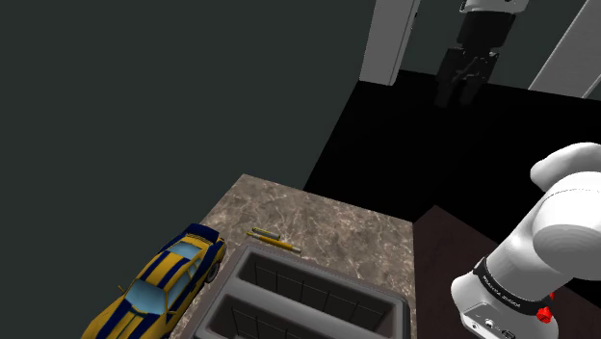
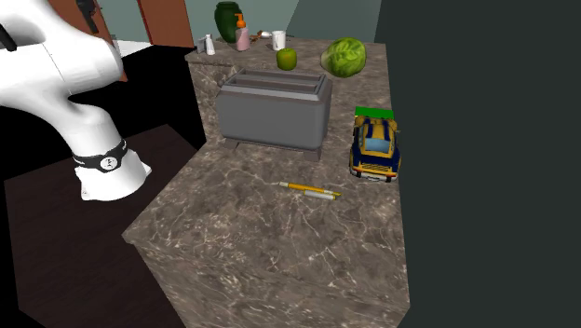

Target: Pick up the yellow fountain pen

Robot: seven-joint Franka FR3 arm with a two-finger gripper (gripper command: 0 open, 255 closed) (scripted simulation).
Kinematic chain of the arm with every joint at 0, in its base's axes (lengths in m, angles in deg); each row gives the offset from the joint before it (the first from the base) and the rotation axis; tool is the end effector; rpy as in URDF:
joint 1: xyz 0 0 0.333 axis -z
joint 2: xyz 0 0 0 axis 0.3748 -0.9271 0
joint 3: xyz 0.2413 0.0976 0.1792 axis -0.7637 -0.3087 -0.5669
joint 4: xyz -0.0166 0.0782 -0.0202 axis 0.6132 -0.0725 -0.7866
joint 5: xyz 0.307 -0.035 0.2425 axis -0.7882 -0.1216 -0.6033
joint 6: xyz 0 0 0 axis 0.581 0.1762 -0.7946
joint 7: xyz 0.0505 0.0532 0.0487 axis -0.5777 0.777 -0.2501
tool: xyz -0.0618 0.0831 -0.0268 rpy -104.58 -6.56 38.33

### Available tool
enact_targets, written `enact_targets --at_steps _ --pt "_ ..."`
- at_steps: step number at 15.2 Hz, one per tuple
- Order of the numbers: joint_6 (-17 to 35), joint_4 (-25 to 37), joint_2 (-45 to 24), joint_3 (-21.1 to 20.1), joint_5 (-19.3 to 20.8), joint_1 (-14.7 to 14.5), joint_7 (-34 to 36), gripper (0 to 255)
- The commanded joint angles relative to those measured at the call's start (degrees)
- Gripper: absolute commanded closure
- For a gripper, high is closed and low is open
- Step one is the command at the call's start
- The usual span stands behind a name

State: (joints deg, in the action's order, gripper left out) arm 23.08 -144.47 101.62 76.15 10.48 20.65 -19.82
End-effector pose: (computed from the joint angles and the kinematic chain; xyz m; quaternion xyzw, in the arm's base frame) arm 0.2873 -0.0085 0.5979 -0.9945 0.0765 0.0472 0.0529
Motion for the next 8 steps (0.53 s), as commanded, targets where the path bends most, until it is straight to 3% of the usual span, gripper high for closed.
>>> enact_targets --at_steps 1,8 --pt "0.0 0.0 0.0 0.0 0.0 0.0 0.0 0" --pt "12.1 -6.8 -4.2 -6.4 -3.7 -2.9 3.7 0"
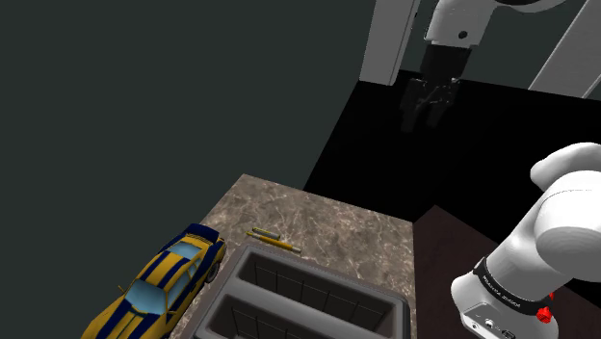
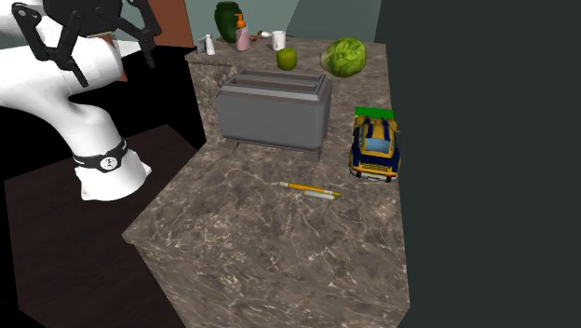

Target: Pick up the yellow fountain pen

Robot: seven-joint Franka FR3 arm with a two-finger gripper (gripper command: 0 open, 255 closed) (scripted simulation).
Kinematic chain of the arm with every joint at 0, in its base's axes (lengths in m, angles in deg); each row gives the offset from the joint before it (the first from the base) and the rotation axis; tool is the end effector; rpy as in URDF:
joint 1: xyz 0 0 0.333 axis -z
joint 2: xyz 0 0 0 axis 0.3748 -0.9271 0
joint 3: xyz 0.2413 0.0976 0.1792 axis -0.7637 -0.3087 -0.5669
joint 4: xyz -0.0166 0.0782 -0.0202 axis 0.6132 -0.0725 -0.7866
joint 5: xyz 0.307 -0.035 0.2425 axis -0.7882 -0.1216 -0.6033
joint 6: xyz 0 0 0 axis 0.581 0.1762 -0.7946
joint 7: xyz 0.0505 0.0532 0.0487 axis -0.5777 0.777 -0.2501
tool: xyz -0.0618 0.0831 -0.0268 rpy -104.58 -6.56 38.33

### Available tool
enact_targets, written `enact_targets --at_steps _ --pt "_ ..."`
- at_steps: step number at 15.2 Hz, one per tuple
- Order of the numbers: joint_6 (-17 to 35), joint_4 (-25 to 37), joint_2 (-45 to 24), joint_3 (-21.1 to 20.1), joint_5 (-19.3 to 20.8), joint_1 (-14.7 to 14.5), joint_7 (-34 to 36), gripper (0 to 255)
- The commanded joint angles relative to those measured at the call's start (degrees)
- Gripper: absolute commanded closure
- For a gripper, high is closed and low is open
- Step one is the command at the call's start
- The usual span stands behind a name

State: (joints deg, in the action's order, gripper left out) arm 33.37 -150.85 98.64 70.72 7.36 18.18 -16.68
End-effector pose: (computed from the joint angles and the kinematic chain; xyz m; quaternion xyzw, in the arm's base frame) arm 0.3123 0.0466 0.5448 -0.9964 0.0585 0.0422 0.0438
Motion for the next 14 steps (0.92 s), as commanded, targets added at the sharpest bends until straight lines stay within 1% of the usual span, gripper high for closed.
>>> enact_targets --at_steps 1,8,14 --pt "3.6 -1.0 -2.1 -1.9 -1.0 -0.9 1.1 0" --pt "16.4 -3.7 -11.0 -8.4 -3.6 -3.7 4.8 0" --pt "27.1 -2.9 -21.5 -14.0 -3.8 -5.3 8.6 0"
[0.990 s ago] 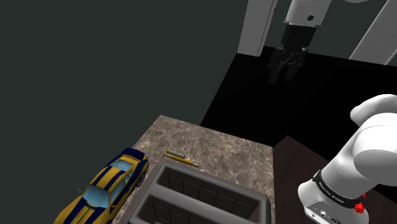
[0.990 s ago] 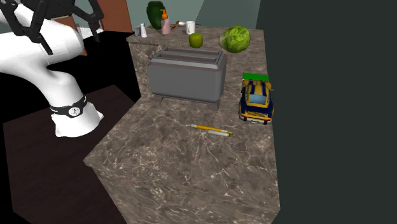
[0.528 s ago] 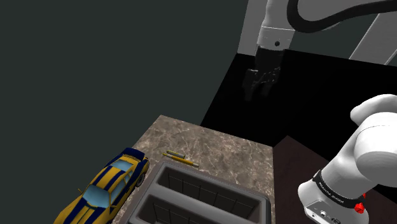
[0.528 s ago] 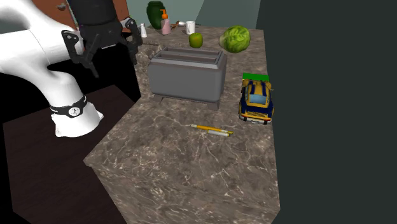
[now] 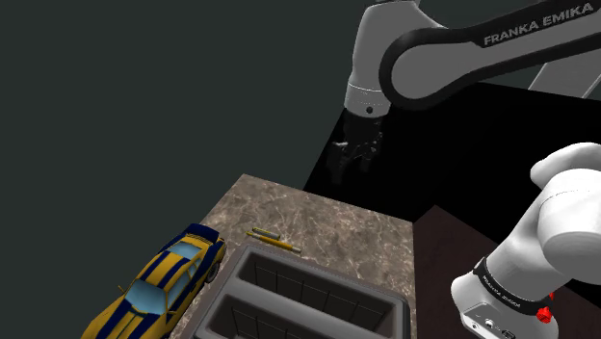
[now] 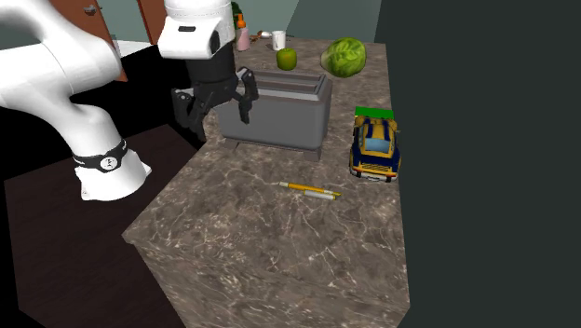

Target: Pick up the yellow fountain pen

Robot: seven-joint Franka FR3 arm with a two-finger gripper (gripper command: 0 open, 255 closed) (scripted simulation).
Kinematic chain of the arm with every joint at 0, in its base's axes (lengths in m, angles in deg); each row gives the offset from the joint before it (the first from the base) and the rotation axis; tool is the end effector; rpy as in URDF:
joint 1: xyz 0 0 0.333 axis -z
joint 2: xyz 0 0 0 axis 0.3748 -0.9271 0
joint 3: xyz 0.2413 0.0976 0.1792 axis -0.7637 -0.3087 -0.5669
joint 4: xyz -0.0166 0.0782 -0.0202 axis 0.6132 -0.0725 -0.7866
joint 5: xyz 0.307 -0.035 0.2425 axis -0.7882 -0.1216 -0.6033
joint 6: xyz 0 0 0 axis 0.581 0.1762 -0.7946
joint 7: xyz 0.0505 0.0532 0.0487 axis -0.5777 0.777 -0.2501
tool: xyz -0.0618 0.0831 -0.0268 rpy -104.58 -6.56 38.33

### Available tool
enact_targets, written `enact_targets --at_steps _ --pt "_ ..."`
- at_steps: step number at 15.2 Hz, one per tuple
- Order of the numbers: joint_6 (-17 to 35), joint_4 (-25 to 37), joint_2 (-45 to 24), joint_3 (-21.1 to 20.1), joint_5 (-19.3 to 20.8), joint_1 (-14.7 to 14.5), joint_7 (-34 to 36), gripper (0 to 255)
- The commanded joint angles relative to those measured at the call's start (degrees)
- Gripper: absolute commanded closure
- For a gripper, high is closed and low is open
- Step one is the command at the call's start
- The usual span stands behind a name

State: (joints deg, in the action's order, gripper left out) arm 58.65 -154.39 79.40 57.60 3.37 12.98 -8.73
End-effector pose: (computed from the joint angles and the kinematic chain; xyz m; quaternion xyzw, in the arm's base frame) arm 0.3690 0.1774 0.4232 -0.9992 0.0166 0.0275 0.0229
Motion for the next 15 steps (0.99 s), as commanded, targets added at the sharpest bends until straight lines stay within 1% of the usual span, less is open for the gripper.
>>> enact_targets --at_steps 1,4,7,11,15 --pt "3.6 1.0 -4.2 -1.8 0.5 -0.3 1.4 0" --pt "8.4 2.7 -10.4 -4.4 1.9 -0.6 4.0 0" --pt "12.8 5.0 -17.0 -6.7 4.6 -1.0 7.3 0" --pt "17.6 9.1 -26.4 -8.7 10.3 -2.0 12.7 0" --pt "20.9 14.4 -35.9 -8.9 17.3 -4.3 18.7 0"
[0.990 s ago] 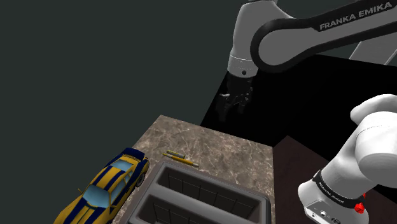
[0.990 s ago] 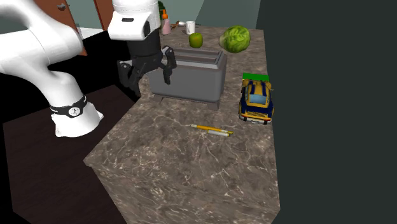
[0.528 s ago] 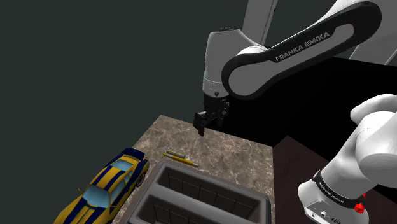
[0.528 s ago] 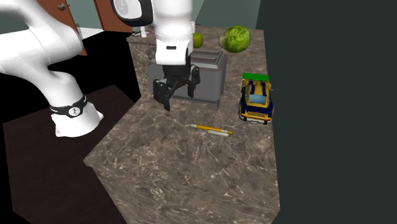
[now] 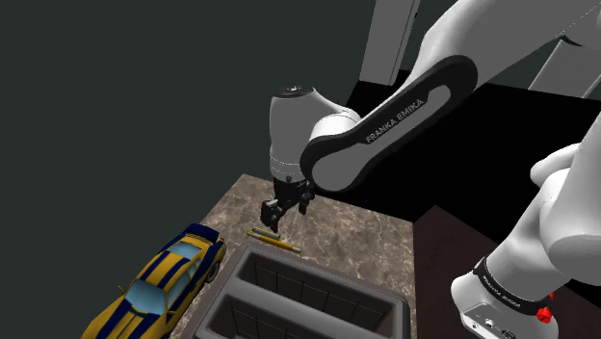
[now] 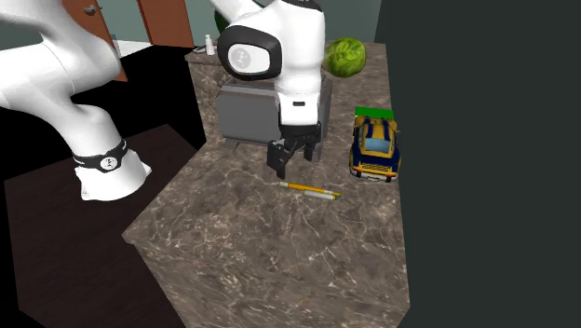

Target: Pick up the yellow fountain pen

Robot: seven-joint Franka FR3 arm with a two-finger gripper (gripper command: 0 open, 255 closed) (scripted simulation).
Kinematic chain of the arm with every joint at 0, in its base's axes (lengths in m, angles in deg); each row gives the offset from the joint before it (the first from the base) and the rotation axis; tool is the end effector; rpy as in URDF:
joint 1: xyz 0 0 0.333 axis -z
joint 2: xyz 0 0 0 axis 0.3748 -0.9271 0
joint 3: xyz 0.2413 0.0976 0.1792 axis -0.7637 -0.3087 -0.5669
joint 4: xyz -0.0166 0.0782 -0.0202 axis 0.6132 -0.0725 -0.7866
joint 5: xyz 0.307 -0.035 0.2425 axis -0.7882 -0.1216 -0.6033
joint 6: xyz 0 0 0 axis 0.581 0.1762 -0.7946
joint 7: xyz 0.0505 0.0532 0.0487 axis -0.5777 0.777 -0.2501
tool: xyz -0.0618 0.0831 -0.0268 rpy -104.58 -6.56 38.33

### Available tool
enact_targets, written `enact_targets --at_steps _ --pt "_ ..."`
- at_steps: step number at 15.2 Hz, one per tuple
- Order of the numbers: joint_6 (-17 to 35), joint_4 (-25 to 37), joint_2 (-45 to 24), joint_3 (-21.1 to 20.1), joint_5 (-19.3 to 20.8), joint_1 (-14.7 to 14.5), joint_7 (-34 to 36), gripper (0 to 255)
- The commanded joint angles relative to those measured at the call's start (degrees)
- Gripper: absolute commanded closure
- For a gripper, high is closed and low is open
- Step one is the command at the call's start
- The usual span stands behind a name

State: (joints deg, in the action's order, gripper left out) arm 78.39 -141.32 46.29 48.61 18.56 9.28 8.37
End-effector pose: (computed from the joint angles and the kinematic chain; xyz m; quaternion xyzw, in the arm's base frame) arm 0.4237 0.3170 0.2912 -0.9995 -0.0284 0.0118 0.0018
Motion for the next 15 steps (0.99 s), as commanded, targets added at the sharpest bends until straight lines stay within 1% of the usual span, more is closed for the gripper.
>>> enact_targets --at_steps 1,2,10,12,13,15 --pt "1.7 2.9 -5.1 0.4 3.8 -1.5 2.9 0" --pt "2.2 4.5 -7.4 0.8 5.4 -2.5 4.3 0" --pt "6.9 4.7 -12.8 2.8 8.9 -4.1 6.7 0" --pt "6.9 4.7 -12.8 2.8 8.9 -4.1 6.7 0" --pt "6.9 4.6 -12.7 2.8 8.9 -4.1 6.7 255" --pt "6.9 4.6 -12.6 2.8 8.8 -4.1 6.7 255"
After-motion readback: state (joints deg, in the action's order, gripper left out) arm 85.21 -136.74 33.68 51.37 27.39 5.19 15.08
